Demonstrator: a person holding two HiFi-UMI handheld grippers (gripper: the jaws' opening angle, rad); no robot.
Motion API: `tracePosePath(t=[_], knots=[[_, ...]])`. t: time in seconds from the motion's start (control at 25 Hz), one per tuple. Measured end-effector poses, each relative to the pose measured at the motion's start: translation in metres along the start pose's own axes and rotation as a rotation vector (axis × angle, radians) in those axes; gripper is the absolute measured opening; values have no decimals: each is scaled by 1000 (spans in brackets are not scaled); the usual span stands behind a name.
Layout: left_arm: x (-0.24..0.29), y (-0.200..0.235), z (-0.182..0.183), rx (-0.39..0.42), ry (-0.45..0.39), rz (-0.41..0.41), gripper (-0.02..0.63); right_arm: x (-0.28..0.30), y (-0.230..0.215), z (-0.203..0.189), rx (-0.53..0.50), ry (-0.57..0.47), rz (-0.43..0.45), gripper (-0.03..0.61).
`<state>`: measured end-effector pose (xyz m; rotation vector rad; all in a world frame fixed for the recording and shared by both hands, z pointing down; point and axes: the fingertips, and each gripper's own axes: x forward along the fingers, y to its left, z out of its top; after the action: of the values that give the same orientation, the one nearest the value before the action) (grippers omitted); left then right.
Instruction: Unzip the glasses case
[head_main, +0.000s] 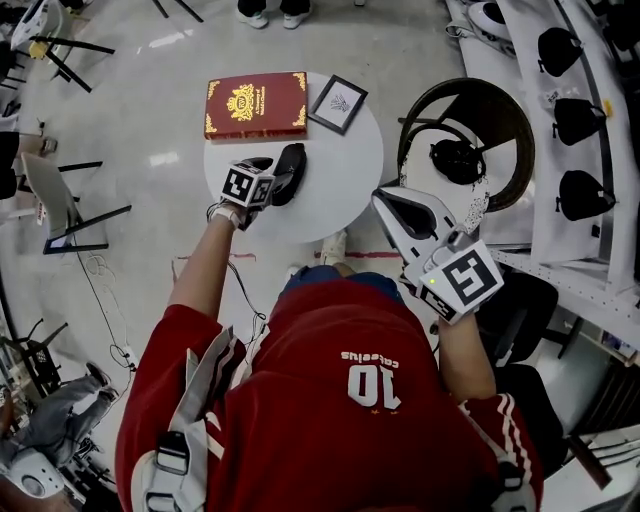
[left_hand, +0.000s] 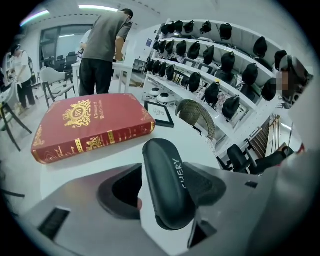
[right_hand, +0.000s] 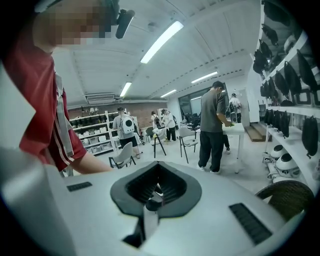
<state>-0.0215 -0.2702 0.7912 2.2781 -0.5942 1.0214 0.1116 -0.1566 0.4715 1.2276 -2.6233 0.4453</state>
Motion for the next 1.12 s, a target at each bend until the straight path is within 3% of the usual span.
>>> tracePosePath(t=[0.36, 0.56, 1.12], knots=[[19, -9, -5, -64, 38, -60, 328, 1, -10, -7, 20, 15, 4, 12], [33, -21, 3, 2, 62, -63, 333, -1, -14, -10, 34, 16, -4, 12], [57, -43, -6, -9, 155, -16, 350, -5, -29, -17, 61, 13, -27, 12]])
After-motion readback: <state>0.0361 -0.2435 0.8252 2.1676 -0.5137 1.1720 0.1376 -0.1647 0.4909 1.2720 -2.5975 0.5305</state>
